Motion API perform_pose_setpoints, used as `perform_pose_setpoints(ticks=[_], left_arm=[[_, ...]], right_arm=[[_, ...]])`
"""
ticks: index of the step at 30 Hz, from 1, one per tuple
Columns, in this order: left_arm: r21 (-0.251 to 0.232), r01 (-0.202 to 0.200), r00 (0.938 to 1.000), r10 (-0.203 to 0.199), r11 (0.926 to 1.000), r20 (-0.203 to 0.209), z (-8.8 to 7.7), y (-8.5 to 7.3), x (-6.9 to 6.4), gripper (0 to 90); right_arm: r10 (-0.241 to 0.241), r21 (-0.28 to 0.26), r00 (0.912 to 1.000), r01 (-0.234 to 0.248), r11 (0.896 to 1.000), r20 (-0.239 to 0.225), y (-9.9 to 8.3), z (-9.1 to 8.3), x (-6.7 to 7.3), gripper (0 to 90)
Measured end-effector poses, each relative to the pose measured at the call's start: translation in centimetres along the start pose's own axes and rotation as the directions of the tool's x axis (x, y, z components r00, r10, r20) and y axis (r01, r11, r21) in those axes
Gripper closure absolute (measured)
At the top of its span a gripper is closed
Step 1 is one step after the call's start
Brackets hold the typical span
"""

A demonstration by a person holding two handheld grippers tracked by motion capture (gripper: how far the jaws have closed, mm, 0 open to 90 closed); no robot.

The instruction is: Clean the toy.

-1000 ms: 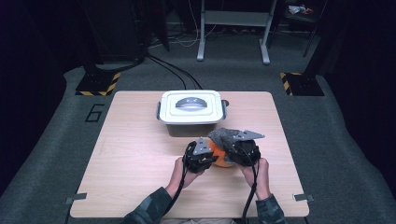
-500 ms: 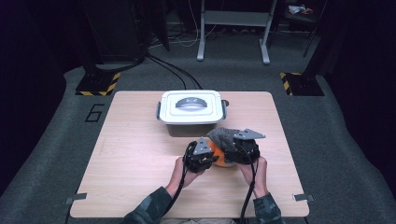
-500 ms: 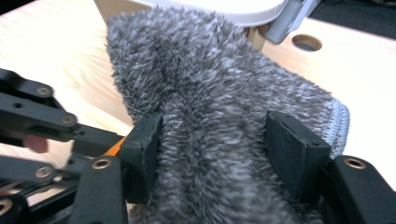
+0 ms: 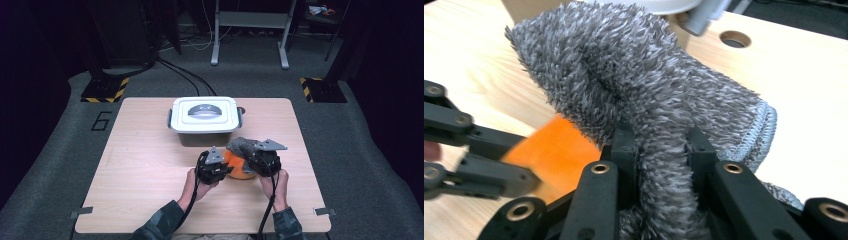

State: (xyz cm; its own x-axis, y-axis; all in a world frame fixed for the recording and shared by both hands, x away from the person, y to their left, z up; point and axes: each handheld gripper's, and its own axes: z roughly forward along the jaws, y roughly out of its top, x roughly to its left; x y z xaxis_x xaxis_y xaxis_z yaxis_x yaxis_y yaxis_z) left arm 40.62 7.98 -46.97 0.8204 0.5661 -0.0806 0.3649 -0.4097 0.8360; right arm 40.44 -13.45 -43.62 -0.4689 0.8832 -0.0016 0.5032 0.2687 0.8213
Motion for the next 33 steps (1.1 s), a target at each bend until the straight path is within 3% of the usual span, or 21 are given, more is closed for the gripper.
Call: perform_pose_setpoints(ticks=[13,21,24,27,33], left_arm=[[0.000,0.016,0.9999,-0.016,0.9999,0.001,0.0,-0.1,0.4,80.2],[-0.003,0.015,0.9999,-0.015,0.9999,-0.002,0.0,-0.1,0.4,80.2],[-0.006,0.013,0.9999,-0.013,0.9999,-0.003,-0.1,0.0,0.4,80.2],[-0.009,0.013,0.9999,-0.013,0.9999,-0.003,-0.1,0.1,0.3,80.1],[-0.008,0.009,1.0000,-0.009,0.9999,0.003,0.0,0.3,0.0,80.0]], right_arm=[[0.103,0.062,0.9927,-0.107,0.992,0.063,-3.1,0.0,-3.8,72.9],[0.160,0.149,0.9840,-0.171,0.974,0.078,-5.5,1.6,-5.4,73.0],[0.164,0.122,0.9832,-0.173,0.977,0.080,-5.1,0.9,-5.4,73.0],[0.155,0.062,0.9863,-0.159,0.985,0.056,-3.8,-0.7,-4.9,73.0],[0.057,0.001,0.9982,-0.057,0.998,-0.022,-0.6,-2.2,-1.6,72.7]])
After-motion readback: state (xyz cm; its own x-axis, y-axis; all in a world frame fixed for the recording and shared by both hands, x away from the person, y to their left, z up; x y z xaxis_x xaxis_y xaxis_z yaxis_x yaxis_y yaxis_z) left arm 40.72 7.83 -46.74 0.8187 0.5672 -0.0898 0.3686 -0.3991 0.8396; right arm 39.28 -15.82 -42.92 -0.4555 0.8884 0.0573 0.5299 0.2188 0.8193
